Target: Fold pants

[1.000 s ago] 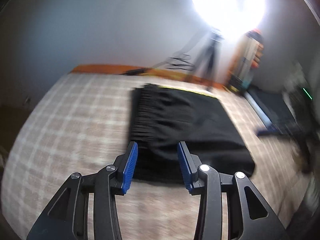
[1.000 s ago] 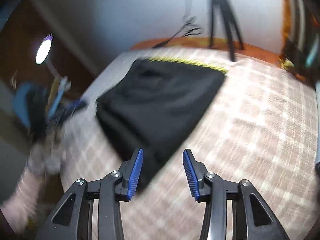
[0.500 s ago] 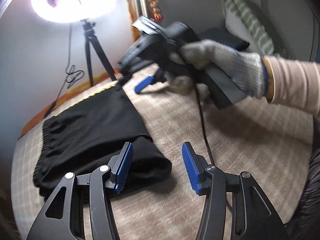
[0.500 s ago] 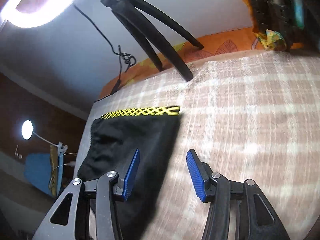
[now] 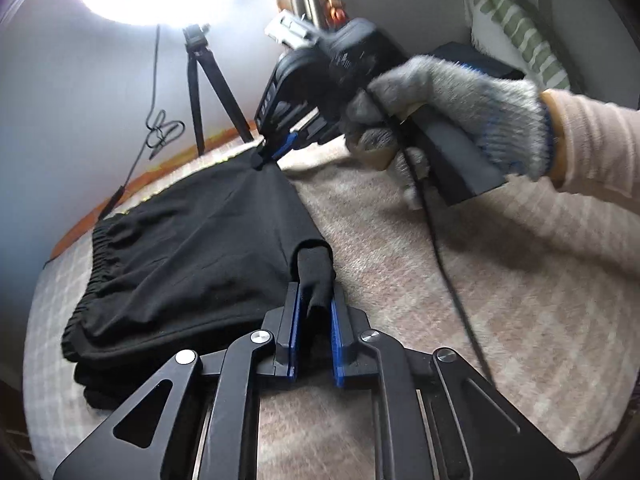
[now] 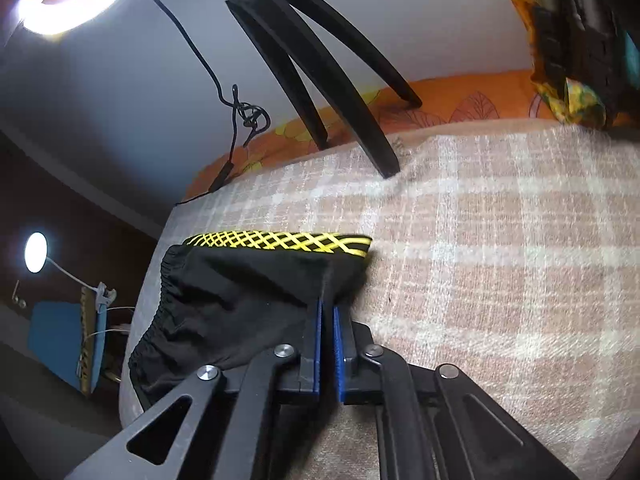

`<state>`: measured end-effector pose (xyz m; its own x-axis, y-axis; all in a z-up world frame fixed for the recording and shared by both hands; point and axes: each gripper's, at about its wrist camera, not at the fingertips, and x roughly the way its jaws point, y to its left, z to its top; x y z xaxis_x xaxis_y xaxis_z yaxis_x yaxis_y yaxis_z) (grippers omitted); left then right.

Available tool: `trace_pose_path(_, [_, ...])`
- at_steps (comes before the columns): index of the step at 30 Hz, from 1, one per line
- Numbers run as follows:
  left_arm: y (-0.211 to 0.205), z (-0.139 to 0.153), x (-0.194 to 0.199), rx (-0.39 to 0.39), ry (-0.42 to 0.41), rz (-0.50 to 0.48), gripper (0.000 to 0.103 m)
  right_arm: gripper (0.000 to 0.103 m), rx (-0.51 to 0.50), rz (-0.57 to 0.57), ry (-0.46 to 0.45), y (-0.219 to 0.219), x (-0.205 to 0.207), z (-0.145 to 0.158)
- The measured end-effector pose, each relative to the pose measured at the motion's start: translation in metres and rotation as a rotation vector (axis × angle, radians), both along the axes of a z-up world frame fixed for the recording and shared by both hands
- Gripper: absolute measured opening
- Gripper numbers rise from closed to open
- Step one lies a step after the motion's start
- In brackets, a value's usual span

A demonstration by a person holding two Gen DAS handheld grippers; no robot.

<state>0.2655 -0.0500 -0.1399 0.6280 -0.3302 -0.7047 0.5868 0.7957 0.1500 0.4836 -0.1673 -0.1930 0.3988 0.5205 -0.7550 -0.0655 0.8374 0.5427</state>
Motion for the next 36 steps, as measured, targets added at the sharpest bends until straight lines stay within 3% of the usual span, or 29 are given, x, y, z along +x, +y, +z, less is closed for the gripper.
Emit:
trace_pose_path(6, [-0.015, -0.016, -0.036, 0.056, 0.042, -0.094, 0.004, 0.003, -0.030, -0.009, 0.005, -0.001, 0.005, -0.002])
trace_pose_path(9, [-0.010, -0.002, -0.047, 0.024, 0.021, -0.078, 0.005, 0.025, -0.012, 0.017, 0.009, -0.007, -0.002, 0.000])
trace_pose_path(10, [-0.006, 0.004, -0.046, 0.002, 0.021, -0.068, 0.005, 0.043, -0.003, 0.017, 0.013, -0.010, -0.005, 0.002])
trace_pose_path(12, [0.003, 0.019, -0.043, -0.040, 0.011, -0.032, 0.007, 0.046, 0.008, 0.020, 0.009, -0.018, -0.016, 0.007])
trace_pose_path(14, [0.016, 0.029, -0.038, -0.071, 0.002, 0.005, 0.031, 0.048, 0.018, 0.024, 0.007, -0.023, -0.026, 0.012])
trace_pose_path(17, [0.048, 0.042, -0.014, -0.163, 0.010, 0.126, 0.055, 0.060, 0.032, 0.048, 0.003, -0.026, -0.046, 0.017])
trace_pose_path(22, [0.109, 0.047, 0.040, -0.307, 0.111, 0.284, 0.065, 0.064, 0.038, 0.049, 0.010, -0.032, -0.066, 0.018])
trace_pose_path(26, [0.149, 0.048, 0.089, -0.413, 0.214, 0.378, 0.069, 0.073, 0.032, 0.036, 0.010, -0.035, -0.065, 0.019])
trace_pose_path(29, [0.161, 0.047, 0.123, -0.424, 0.279, 0.393, 0.077, 0.080, 0.042, 0.040, 0.010, -0.031, -0.059, 0.020])
trace_pose_path(36, [0.154, 0.022, 0.185, -0.316, 0.356, 0.402, 0.078, 0.083, 0.032, 0.064, 0.018, -0.012, -0.030, 0.017])
